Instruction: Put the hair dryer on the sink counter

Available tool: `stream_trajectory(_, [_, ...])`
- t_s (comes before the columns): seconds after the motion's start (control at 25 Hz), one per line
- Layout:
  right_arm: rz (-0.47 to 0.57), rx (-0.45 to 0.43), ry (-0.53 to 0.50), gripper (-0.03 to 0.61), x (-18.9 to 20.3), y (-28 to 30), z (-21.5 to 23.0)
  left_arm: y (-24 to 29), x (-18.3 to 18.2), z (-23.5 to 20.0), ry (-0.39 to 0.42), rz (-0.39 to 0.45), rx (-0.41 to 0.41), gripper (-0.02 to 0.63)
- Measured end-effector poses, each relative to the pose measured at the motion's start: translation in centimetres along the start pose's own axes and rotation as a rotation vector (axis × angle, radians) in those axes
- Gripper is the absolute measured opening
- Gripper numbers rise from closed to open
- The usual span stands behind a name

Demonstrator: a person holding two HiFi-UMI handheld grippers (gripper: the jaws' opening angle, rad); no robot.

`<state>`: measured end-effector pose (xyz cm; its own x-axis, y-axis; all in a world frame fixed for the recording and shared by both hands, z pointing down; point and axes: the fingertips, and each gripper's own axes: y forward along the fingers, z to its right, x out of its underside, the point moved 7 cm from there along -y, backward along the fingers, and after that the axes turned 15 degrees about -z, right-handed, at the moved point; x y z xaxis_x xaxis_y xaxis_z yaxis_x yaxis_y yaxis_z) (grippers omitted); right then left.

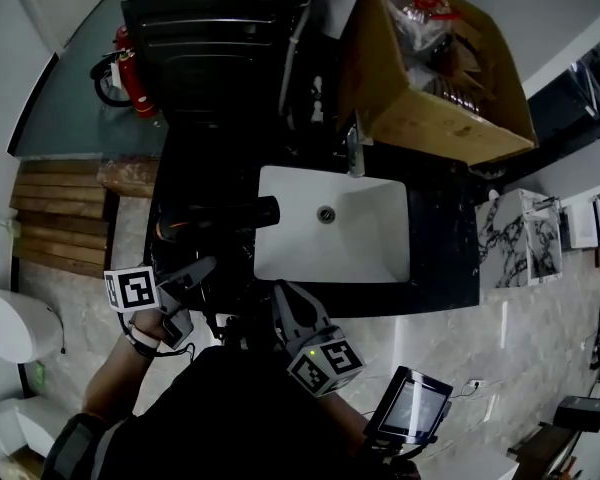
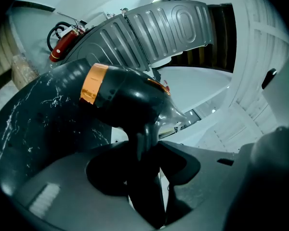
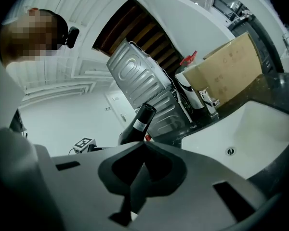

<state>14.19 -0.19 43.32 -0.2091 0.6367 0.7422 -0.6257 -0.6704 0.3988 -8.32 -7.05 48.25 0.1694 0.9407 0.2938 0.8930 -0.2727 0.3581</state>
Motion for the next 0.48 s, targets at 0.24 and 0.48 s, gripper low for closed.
stream_trajectory(0.24, [-0.018,-0.031,0.028,-0.005,-1.2,1.2,2.7,2.0,-2.0,-1.9,-0.033,-0.018,-0.064,0.181])
stream_trajectory(0.48, [-0.033,-0.062,0.037,-0.005,-1.9,2.1,4.5,3.3,-2.8,-3.1,-0.046,-0.026,-0.103,0.181])
